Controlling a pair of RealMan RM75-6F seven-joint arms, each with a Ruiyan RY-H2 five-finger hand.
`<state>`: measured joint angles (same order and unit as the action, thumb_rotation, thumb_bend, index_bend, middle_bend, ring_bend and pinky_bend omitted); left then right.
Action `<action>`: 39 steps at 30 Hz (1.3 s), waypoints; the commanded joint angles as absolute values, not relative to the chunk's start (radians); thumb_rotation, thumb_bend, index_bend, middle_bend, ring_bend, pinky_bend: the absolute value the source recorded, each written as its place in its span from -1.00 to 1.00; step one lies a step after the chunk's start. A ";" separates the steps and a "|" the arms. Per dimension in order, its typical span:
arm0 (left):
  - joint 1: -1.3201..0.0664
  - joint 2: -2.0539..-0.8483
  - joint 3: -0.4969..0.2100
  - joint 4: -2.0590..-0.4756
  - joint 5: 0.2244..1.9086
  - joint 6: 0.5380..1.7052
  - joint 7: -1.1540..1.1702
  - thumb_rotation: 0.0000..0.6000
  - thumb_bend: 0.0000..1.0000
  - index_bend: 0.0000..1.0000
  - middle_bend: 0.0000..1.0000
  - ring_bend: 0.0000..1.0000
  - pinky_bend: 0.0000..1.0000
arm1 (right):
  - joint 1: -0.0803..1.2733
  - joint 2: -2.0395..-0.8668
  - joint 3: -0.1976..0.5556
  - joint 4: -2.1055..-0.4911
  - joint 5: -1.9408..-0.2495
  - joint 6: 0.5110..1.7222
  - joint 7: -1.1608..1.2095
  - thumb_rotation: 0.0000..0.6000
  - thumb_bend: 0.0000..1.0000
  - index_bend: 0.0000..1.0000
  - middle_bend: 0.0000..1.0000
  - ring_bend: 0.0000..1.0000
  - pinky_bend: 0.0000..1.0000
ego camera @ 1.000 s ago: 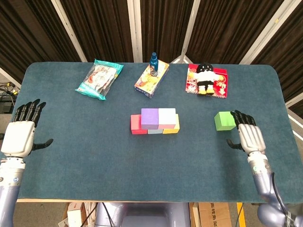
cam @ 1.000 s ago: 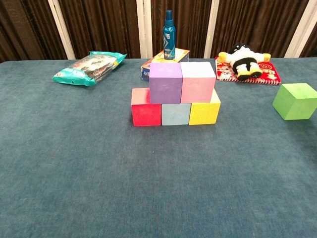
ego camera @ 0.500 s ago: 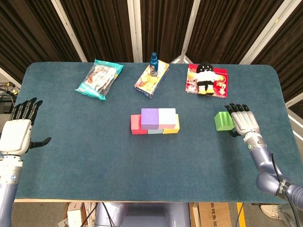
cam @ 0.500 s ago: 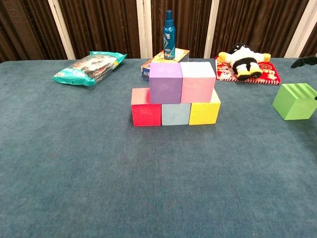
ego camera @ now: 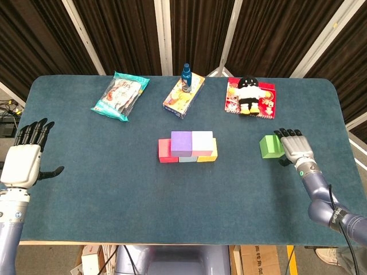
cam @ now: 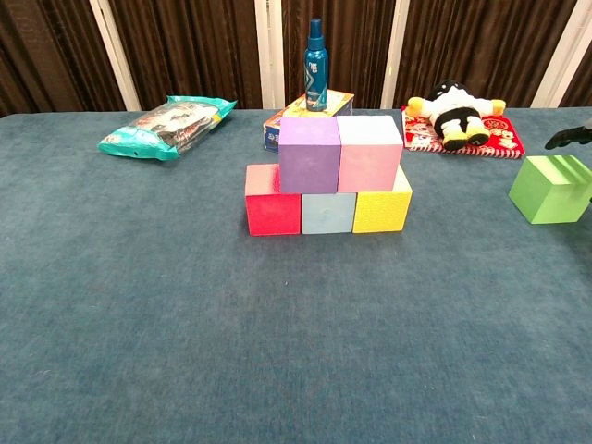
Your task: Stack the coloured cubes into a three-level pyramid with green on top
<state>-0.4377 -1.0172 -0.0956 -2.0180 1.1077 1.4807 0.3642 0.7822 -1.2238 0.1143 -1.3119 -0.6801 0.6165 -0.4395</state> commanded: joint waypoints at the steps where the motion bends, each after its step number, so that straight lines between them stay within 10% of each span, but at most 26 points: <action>1: -0.434 -1.019 -0.101 -2.017 1.110 1.478 0.365 1.00 -0.77 -1.00 -1.00 -1.00 -1.00 | 0.791 -1.243 0.114 -1.284 -0.697 0.607 -0.418 1.00 -0.31 -1.00 -0.97 -1.00 -1.00; 13: -0.418 -1.022 -0.120 -2.018 1.115 1.460 0.372 1.00 -0.77 -1.00 -1.00 -1.00 -1.00 | 0.794 -1.295 0.114 -1.221 -0.752 0.610 -0.343 1.00 -0.31 -0.95 -0.21 -0.56 -1.00; 39: -0.400 -1.038 -0.085 -2.053 1.206 1.393 0.430 1.00 -0.77 -1.00 -1.00 -1.00 -1.00 | 0.816 -0.886 0.199 -1.792 -0.668 0.813 -0.409 1.00 -0.31 -0.94 -0.20 -0.55 -1.00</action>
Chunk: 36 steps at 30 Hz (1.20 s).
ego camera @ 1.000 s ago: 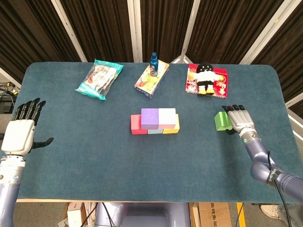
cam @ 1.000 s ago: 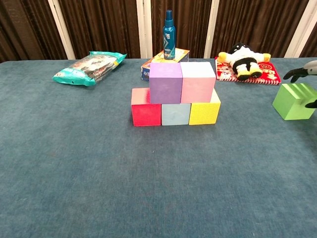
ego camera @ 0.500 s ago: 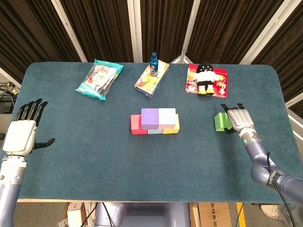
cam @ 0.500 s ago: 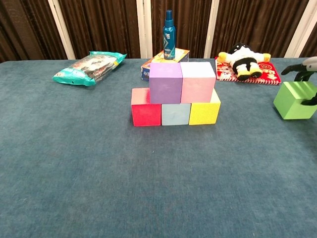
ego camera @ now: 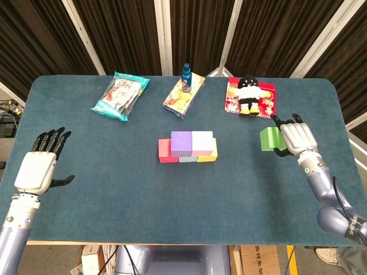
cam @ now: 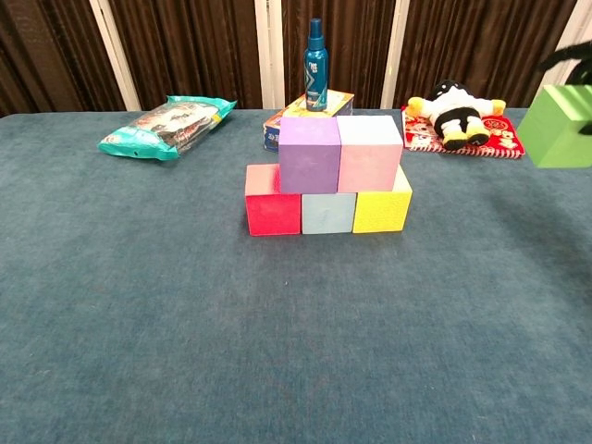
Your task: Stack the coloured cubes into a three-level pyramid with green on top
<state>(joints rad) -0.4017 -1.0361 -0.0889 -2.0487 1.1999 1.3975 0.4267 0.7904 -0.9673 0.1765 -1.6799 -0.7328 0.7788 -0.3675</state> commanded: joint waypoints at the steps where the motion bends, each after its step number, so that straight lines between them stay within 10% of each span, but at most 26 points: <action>1: -0.399 -1.037 -0.083 -2.057 1.211 1.391 0.432 1.00 -0.77 -1.00 -1.00 -1.00 -1.00 | 0.829 -0.864 0.206 -1.831 -0.645 0.821 -0.422 1.00 -0.31 -0.94 -0.20 -0.55 -1.00; 15: -0.387 -1.021 -0.092 -2.076 1.238 1.377 0.398 1.00 -0.77 -1.00 -1.00 -1.00 -1.00 | 1.188 -0.765 0.287 -2.083 -0.114 0.898 -0.655 1.00 -0.31 -0.94 -0.20 -0.55 -1.00; 36: -0.378 -0.984 -0.119 -2.056 1.203 1.323 0.292 1.00 -0.77 -1.00 -1.00 -1.00 -1.00 | 1.616 -1.080 0.353 -1.942 0.382 1.098 -0.915 1.00 -0.31 -0.94 -0.20 -0.55 -1.00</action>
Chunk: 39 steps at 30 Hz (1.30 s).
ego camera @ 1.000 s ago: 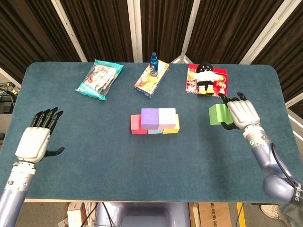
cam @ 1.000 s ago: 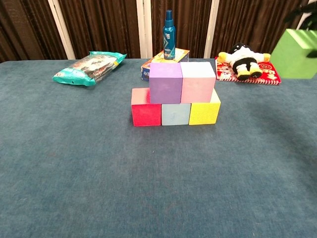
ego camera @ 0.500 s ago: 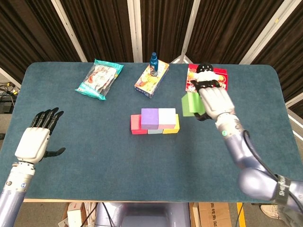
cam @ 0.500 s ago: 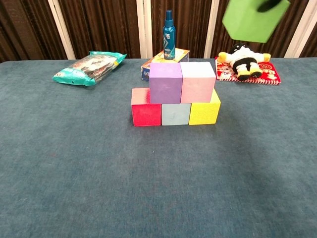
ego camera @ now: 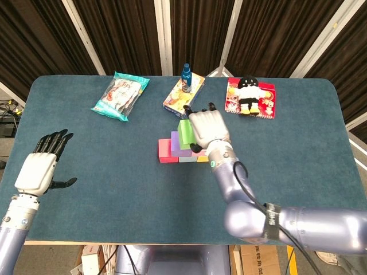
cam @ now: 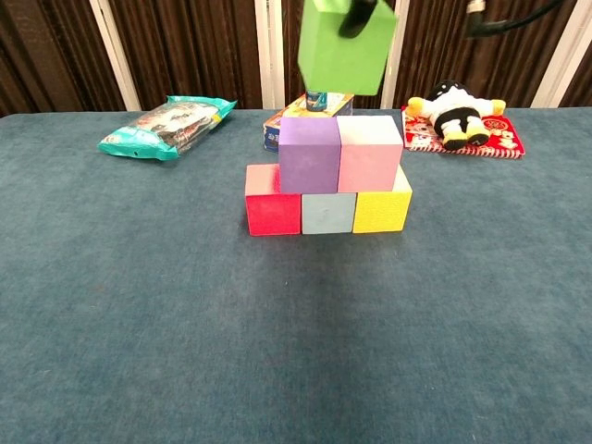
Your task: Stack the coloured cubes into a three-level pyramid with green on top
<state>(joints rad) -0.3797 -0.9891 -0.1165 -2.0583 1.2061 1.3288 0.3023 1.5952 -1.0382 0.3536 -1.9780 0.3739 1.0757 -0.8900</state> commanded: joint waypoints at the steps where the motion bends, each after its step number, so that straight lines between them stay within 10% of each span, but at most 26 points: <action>1: -0.378 -0.983 -0.120 -2.055 1.201 1.321 0.288 1.00 -0.77 -1.00 -1.00 -1.00 -1.00 | 1.619 -1.091 0.352 -1.932 0.381 1.102 -0.919 1.00 -0.31 -0.94 -0.20 -0.55 -1.00; 39: -0.370 -0.969 -0.138 -2.054 1.193 1.293 0.244 1.00 -0.77 -1.00 -1.00 -1.00 -1.00 | 1.591 -1.296 0.479 -1.748 0.525 1.247 -1.112 1.00 -0.31 -0.94 -0.19 -0.51 -1.00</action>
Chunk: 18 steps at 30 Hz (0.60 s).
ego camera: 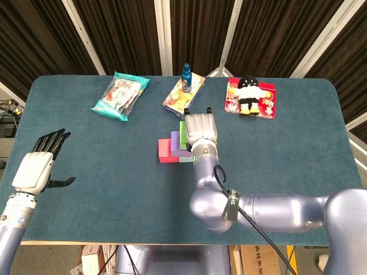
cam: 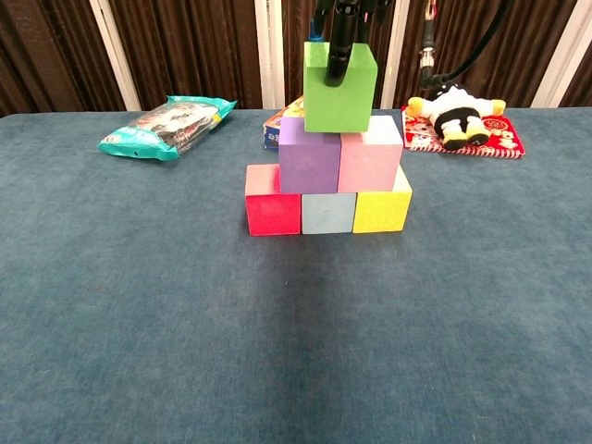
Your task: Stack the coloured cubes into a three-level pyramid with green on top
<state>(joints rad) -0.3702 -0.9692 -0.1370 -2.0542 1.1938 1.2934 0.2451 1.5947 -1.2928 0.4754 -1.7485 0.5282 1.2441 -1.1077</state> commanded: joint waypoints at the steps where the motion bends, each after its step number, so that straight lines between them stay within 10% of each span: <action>1: -0.370 -0.969 -0.138 -2.054 1.194 1.294 0.243 1.00 -0.77 -1.00 -1.00 -1.00 -1.00 | 1.589 -1.298 0.481 -1.748 0.524 1.248 -1.114 1.00 -0.31 -0.94 -0.19 -0.51 -1.00; 18: -0.369 -0.968 -0.141 -2.051 1.191 1.287 0.241 1.00 -0.77 -1.00 -1.00 -1.00 -1.00 | 1.553 -1.329 0.522 -1.726 0.495 1.262 -1.159 1.00 -0.31 -0.94 -0.19 -0.51 -1.00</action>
<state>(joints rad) -0.3686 -0.9677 -0.1412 -2.0510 1.1908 1.2876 0.2405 1.5542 -1.3282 0.5214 -1.7272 0.4957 1.2618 -1.1581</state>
